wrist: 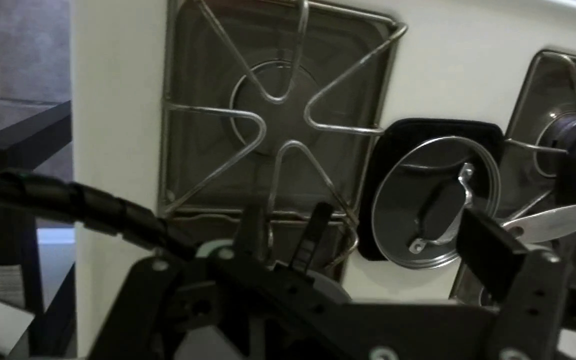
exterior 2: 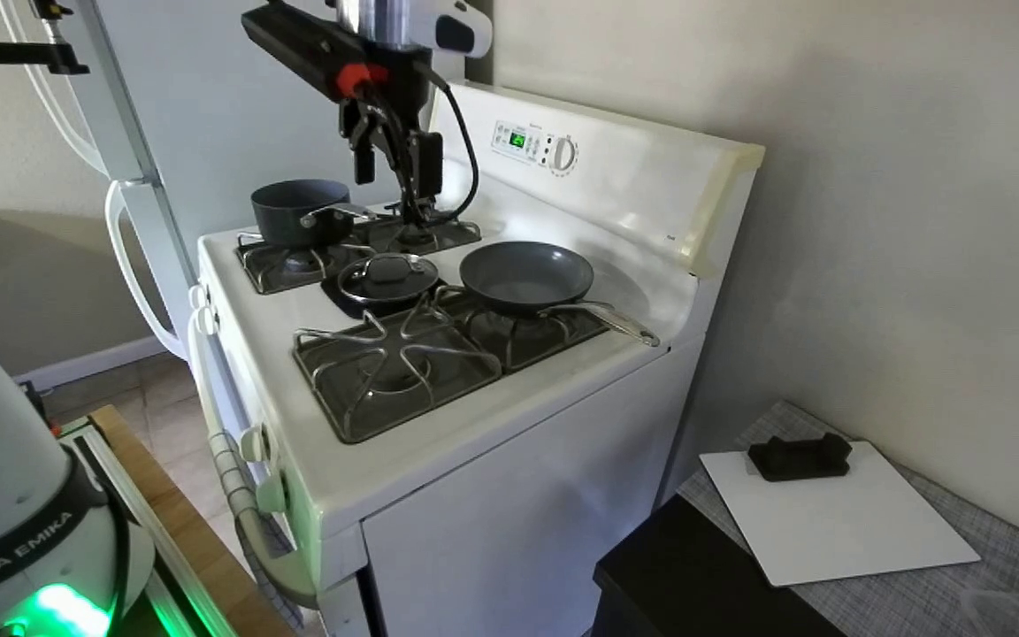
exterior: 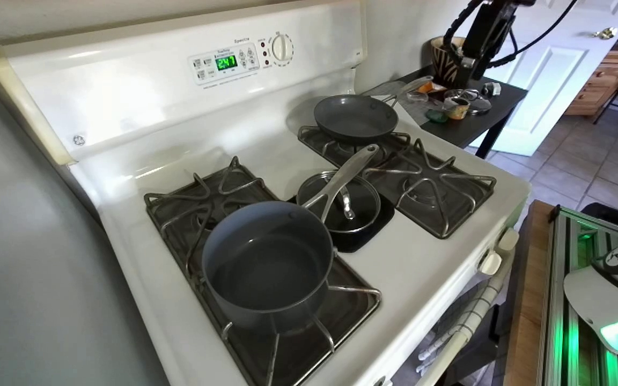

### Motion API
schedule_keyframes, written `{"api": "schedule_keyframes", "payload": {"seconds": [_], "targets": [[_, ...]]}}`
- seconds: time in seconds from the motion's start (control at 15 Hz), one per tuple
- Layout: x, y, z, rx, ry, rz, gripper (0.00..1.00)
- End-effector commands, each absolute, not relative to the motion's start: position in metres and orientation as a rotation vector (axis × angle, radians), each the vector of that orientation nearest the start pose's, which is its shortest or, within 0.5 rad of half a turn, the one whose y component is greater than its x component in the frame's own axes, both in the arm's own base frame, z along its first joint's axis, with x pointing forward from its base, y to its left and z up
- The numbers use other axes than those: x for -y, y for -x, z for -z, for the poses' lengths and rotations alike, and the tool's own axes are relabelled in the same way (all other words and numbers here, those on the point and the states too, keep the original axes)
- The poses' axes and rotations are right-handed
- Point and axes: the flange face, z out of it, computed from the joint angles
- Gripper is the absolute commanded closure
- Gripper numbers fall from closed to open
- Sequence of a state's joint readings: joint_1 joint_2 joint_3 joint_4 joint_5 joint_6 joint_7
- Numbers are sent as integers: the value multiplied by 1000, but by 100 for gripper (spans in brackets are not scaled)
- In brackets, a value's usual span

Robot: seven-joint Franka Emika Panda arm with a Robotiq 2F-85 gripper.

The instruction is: Put the glass lid on the pot.

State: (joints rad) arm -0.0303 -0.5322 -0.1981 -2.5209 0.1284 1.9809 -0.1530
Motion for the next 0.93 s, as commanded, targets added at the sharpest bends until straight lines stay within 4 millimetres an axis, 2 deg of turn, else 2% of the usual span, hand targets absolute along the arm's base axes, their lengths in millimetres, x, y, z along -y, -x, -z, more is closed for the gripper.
{"api": "schedule_keyframes", "payload": {"seconds": [0.0, 0.33, 0.53, 0.73, 0.8, 0.87], "targets": [[69, -402, -421, -174, 2776, -106, 0], [53, -423, -387, -262, 2672, -243, 0], [54, -441, -362, -282, 2601, -275, 0], [61, -457, -345, -278, 2508, -290, 0], [62, -463, -338, -290, 2552, -311, 0], [56, -448, -350, -294, 2569, -267, 0]]}}
